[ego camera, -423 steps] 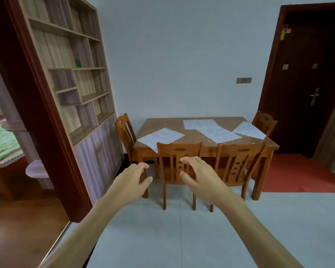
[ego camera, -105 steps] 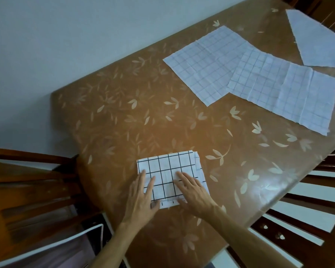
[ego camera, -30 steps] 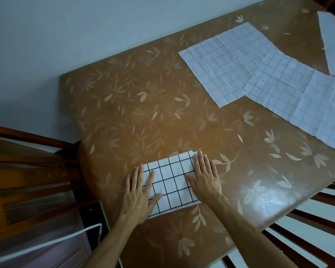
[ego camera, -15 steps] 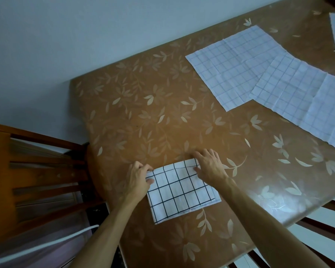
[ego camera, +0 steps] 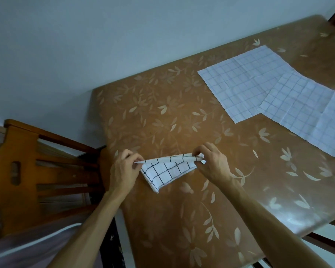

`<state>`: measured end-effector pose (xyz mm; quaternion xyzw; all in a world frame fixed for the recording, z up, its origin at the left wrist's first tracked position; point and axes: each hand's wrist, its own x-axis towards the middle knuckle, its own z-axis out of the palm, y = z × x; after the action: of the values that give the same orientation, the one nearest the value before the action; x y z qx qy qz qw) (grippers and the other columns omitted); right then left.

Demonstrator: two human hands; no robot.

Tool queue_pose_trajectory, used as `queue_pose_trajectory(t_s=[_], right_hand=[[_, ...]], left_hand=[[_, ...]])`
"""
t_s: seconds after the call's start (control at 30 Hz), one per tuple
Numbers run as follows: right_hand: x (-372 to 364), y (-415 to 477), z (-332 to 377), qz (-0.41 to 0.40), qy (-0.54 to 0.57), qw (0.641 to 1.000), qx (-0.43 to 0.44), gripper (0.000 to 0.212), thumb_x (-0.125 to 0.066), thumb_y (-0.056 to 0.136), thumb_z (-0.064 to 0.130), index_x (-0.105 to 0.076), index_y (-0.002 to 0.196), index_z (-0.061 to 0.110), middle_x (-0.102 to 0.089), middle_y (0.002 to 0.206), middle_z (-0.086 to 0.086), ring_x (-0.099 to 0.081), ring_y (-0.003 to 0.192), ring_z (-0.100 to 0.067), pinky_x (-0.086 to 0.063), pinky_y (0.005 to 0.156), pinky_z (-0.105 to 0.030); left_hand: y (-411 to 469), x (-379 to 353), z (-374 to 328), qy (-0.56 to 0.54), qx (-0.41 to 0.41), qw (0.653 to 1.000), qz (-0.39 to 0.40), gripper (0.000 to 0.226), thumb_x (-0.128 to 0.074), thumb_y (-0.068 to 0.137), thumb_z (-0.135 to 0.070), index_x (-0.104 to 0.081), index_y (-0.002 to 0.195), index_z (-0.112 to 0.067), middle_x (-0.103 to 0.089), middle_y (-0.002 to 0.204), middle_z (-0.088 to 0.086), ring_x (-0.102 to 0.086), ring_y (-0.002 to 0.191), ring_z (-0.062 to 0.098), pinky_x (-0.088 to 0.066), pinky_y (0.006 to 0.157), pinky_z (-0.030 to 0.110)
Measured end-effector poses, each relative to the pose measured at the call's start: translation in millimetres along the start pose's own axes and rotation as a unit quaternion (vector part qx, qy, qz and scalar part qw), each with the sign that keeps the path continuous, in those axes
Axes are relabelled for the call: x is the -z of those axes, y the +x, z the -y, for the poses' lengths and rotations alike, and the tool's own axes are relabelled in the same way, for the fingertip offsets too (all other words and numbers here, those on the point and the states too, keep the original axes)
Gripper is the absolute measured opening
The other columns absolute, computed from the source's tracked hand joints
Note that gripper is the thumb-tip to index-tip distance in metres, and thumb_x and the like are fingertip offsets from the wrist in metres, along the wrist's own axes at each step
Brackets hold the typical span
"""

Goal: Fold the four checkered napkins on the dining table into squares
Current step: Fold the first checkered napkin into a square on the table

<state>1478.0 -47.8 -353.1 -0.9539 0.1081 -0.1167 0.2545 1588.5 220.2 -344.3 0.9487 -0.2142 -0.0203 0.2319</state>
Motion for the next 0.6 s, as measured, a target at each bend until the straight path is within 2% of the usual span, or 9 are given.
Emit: queue_pose_trajectory(t_s=[0.07, 0.13, 0.2, 0.27, 0.37, 0.43, 0.53, 0.6], right_hand=[[4, 2, 15, -0.029, 0.0, 0.998, 0.06, 0.014, -0.072, 0.075, 0.014, -0.064, 0.084, 0.021, -0.055, 0.08, 0.006, -0.042, 0.072, -0.013, -0.037, 0.055, -0.027], [0, -7, 30, -0.023, 0.007, 0.991, 0.13, 0.016, -0.069, 0.071, 0.014, -0.066, 0.085, 0.02, -0.055, 0.079, 0.005, -0.041, 0.073, -0.016, -0.03, 0.065, -0.027], [-11, -27, 45, 0.019, 0.021, 0.982, 0.187, 0.019, -0.066, 0.07, 0.018, -0.068, 0.089, 0.02, -0.057, 0.082, 0.004, -0.045, 0.075, -0.018, -0.032, 0.068, -0.028], [-30, -49, 57, 0.077, 0.036, 0.973, 0.214, 0.019, -0.062, 0.08, 0.03, -0.068, 0.096, 0.021, -0.058, 0.088, 0.002, -0.048, 0.078, -0.018, -0.038, 0.069, -0.03], [-66, -82, 65, 0.18, 0.054, 0.959, 0.213, 0.03, -0.06, 0.086, 0.04, -0.064, 0.111, 0.024, -0.057, 0.107, -0.001, -0.052, 0.091, -0.018, -0.045, 0.074, -0.032], [-82, -98, 69, 0.248, 0.043, 0.945, 0.209, 0.039, -0.057, 0.088, 0.048, -0.061, 0.121, 0.026, -0.054, 0.128, -0.003, -0.053, 0.111, -0.02, -0.049, 0.087, -0.038], [-88, -102, 67, 0.256, 0.023, 0.951, 0.172, 0.043, -0.045, 0.097, 0.054, -0.059, 0.127, 0.028, -0.047, 0.145, -0.003, -0.045, 0.129, -0.021, -0.042, 0.102, -0.04], [-90, -93, 60, 0.206, -0.021, 0.971, 0.118, 0.039, -0.055, 0.096, 0.04, -0.058, 0.129, 0.021, -0.048, 0.143, -0.009, -0.05, 0.125, -0.027, -0.046, 0.099, -0.043]], left_hand=[[3, 18, 2, 0.007, -0.013, 0.997, -0.08, 0.016, -0.078, 0.074, -0.005, -0.07, 0.081, -0.017, -0.055, 0.091, -0.003, -0.056, 0.084, 0.016, -0.043, 0.059, 0.025], [1, 26, 11, 0.017, -0.014, 0.994, -0.111, 0.02, -0.078, 0.072, -0.001, -0.068, 0.082, -0.015, -0.055, 0.094, -0.002, -0.056, 0.09, 0.018, -0.045, 0.062, 0.025], [-9, 24, 27, 0.017, 0.008, 0.995, -0.098, 0.022, -0.077, 0.072, 0.001, -0.067, 0.083, -0.015, -0.055, 0.098, -0.001, -0.056, 0.094, 0.017, -0.045, 0.065, 0.024], [-23, 15, 46, 0.02, 0.04, 0.998, -0.038, 0.023, -0.072, 0.076, 0.004, -0.066, 0.085, -0.016, -0.057, 0.104, -0.003, -0.057, 0.098, 0.016, -0.05, 0.068, 0.026], [-53, -7, 68, 0.027, 0.106, 0.992, 0.063, 0.021, -0.061, 0.089, -0.001, -0.069, 0.101, -0.016, -0.059, 0.12, -0.001, -0.059, 0.11, 0.018, -0.049, 0.085, 0.026], [-75, -22, 69, 0.038, 0.144, 0.986, 0.08, 0.025, -0.055, 0.096, -0.012, -0.064, 0.119, -0.015, -0.058, 0.125, 0.001, -0.057, 0.113, 0.018, -0.046, 0.089, 0.025], [-105, -43, 49, 0.068, 0.163, 0.983, 0.058, 0.034, -0.05, 0.099, -0.032, -0.054, 0.129, -0.018, -0.058, 0.116, 0.002, -0.058, 0.1, 0.013, -0.046, 0.077, 0.02], [-117, -53, 29, 0.023, 0.227, 0.972, 0.051, 0.04, -0.05, 0.099, -0.039, -0.049, 0.132, -0.017, -0.058, 0.109, 0.001, -0.057, 0.088, 0.009, -0.048, 0.066, 0.018]])
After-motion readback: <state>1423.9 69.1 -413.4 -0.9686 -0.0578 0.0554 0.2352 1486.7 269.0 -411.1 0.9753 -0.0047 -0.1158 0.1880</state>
